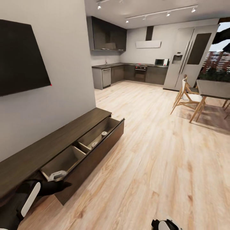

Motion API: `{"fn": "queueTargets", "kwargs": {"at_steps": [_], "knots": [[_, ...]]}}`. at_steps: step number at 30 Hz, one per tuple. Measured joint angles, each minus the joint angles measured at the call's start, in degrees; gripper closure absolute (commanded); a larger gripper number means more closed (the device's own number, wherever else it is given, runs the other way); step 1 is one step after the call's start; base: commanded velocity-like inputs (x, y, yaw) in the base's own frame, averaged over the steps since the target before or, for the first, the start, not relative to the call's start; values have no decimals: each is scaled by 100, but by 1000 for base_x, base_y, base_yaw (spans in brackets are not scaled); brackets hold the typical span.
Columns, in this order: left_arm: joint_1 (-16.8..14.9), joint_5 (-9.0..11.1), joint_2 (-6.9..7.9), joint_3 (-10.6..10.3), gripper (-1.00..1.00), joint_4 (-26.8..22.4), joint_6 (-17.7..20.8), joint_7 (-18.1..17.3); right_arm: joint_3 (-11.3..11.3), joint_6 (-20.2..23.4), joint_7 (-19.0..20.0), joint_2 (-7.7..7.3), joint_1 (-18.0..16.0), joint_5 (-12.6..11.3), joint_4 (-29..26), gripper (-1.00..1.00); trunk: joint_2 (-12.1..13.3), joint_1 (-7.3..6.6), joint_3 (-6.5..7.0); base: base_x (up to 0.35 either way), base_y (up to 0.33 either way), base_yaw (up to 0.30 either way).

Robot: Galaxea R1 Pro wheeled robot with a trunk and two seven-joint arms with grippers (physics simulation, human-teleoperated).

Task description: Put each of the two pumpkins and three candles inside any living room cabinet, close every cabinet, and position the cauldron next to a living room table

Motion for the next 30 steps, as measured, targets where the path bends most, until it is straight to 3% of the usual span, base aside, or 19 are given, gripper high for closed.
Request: {"fn": "queueTargets", "kwargs": {"at_steps": [9,30], "knots": [[0,-8,-96,-125,-100,0,0,4,0,-218,0,-4,-1,-4,54,100,0,0,-1,0,0,-276],[0,-16,-105,-129,-100,0,-4,4,0,-238,0,12,-1,-10,179,100,0,0,-1,0,0,-279]]}}
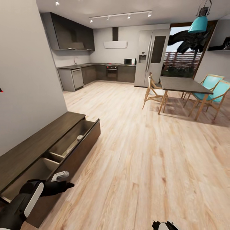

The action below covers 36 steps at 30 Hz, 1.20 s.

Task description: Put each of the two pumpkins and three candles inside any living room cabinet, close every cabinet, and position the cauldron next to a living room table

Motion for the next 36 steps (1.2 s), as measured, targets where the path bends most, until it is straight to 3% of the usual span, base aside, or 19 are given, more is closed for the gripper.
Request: {"fn": "queueTargets", "kwargs": {"at_steps": [16,29,36], "knots": [[0,2,0,0,-100,0,-4,0,0,-8,0,3,0,6,2,100,0,0,0,12,0,-279],[0,0,0,-8,-100,0,-171,0,3,-244,-1,-10,0,-5,2,100,0,0,-1,276,-83,-271],[0,0,0,-9,-100,0,-214,0,19,-239,229,-68,-1,-58,-2,100,0,0,-21,295,-176,-39]]}}
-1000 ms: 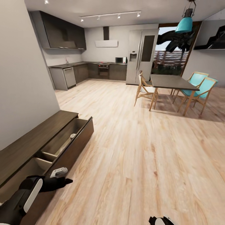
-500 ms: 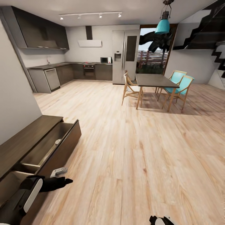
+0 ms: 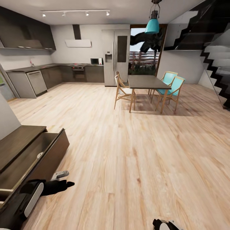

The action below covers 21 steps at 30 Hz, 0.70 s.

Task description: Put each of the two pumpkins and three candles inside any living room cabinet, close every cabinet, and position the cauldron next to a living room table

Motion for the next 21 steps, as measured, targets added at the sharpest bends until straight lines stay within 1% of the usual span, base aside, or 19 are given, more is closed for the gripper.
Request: {"fn": "queueTargets", "kwargs": {"at_steps": [4,6,14,21], "knots": [[0,0,0,0,-100,0,-2,0,28,4,675,-12,0,28,2,100,0,0,-2,295,-118,-2],[0,0,0,0,-100,0,-2,0,12,12,796,-15,0,38,4,100,0,0,-2,295,-112,0],[1,0,0,0,-100,0,-3,0,-21,10,875,2,1,39,5,100,0,0,-7,295,-111,0],[1,0,0,0,-100,0,-4,0,-20,24,881,-16,1,21,6,100,0,0,-55,295,-111,0]]}}
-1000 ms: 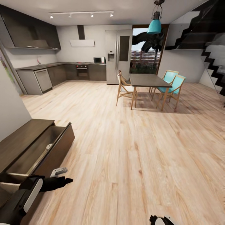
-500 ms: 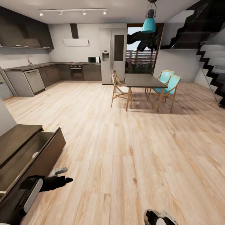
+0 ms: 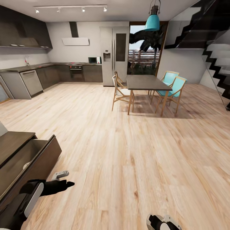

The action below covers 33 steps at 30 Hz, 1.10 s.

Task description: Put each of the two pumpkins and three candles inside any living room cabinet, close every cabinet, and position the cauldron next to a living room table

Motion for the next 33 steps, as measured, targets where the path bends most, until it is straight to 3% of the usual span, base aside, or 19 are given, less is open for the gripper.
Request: {"fn": "queueTargets", "kwargs": {"at_steps": [18,23,33], "knots": [[-1,0,0,0,-100,-1,-7,0,105,-49,14,-6,0,67,15,100,0,0,-9,295,-101,0],[-1,0,0,0,-100,-1,-7,0,144,-50,14,1,1,82,295,100,0,0,-9,299,-17,0],[-1,0,0,0,-100,-1,-36,0,152,-59,13,-1,0,80,350,100,0,0,-9,301,-1,0]]}}
